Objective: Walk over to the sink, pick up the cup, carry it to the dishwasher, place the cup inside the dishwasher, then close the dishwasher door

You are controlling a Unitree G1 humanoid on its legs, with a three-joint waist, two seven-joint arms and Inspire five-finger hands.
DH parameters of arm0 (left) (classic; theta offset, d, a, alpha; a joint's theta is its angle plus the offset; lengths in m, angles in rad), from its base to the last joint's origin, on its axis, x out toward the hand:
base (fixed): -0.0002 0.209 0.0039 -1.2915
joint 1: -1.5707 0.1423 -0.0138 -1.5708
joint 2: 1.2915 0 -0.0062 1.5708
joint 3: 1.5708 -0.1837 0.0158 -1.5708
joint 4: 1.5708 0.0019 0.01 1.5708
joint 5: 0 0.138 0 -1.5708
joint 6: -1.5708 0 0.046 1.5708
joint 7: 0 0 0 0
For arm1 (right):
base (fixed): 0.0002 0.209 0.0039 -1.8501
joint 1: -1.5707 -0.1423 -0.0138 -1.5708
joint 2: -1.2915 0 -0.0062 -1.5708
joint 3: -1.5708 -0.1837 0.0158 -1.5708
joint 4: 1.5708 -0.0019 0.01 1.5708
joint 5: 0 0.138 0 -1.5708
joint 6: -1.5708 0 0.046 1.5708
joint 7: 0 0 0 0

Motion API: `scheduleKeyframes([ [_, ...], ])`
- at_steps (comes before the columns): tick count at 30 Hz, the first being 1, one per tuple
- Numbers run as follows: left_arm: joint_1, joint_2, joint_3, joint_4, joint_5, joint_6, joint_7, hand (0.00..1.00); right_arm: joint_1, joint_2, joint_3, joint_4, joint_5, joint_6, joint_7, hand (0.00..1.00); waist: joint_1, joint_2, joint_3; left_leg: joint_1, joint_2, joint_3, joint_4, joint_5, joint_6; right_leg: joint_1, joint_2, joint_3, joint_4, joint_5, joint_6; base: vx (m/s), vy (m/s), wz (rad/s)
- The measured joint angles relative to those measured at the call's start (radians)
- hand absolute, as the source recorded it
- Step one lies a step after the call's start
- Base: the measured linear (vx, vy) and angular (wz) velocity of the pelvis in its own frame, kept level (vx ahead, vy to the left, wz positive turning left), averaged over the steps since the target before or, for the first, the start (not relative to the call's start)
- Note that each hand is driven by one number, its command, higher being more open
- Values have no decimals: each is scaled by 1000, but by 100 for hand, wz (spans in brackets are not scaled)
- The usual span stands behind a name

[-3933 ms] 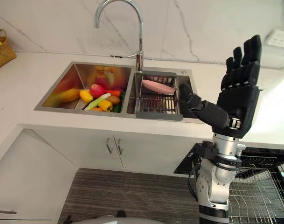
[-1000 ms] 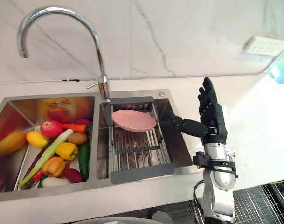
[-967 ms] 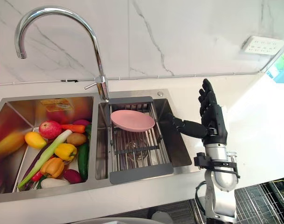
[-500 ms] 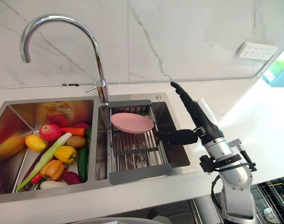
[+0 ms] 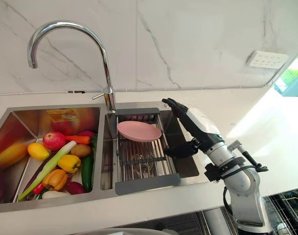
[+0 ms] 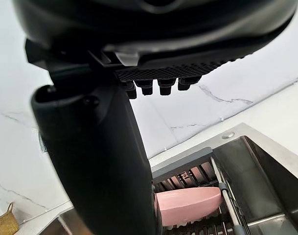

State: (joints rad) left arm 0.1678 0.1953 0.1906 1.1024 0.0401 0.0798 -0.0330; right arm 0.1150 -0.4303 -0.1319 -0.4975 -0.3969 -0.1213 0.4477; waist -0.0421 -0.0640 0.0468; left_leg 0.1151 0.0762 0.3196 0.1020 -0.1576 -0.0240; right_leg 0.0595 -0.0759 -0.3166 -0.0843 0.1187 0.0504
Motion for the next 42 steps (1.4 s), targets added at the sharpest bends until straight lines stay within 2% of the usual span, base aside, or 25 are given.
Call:
scheduleKeyframes([
  [8,-1,-3,-3,-3,0,5,0,100,-29,-1,73,1,-44,-15,-3,100,2,0,0,6,-8,-16,-30,20,1,1,-4,-19,0,0,0,-25,4,7],
  [18,-2,-3,-3,-5,0,21,0,100,-38,-1,163,49,-212,-17,-3,100,6,0,-5,8,-10,-28,-36,28,2,7,-6,-32,-1,0,0,-37,7,4],
  [27,-3,-9,-5,-5,-1,30,-1,100,-46,-1,232,109,-267,24,-21,100,22,1,-27,13,-14,-36,-63,47,2,6,-6,-41,-1,0,0,-18,1,3],
  [34,-4,-11,-5,-7,-2,33,-9,100,-79,2,273,138,-336,40,-92,100,27,2,-32,14,-17,-39,-74,56,3,5,-8,-46,-2,0,0,-4,2,0],
  [42,-14,-11,-40,-9,-3,36,-10,100,-114,8,319,210,-357,69,-122,100,31,4,-32,17,-20,-46,-88,65,4,5,-9,-51,-2,0,0,-5,4,1],
])
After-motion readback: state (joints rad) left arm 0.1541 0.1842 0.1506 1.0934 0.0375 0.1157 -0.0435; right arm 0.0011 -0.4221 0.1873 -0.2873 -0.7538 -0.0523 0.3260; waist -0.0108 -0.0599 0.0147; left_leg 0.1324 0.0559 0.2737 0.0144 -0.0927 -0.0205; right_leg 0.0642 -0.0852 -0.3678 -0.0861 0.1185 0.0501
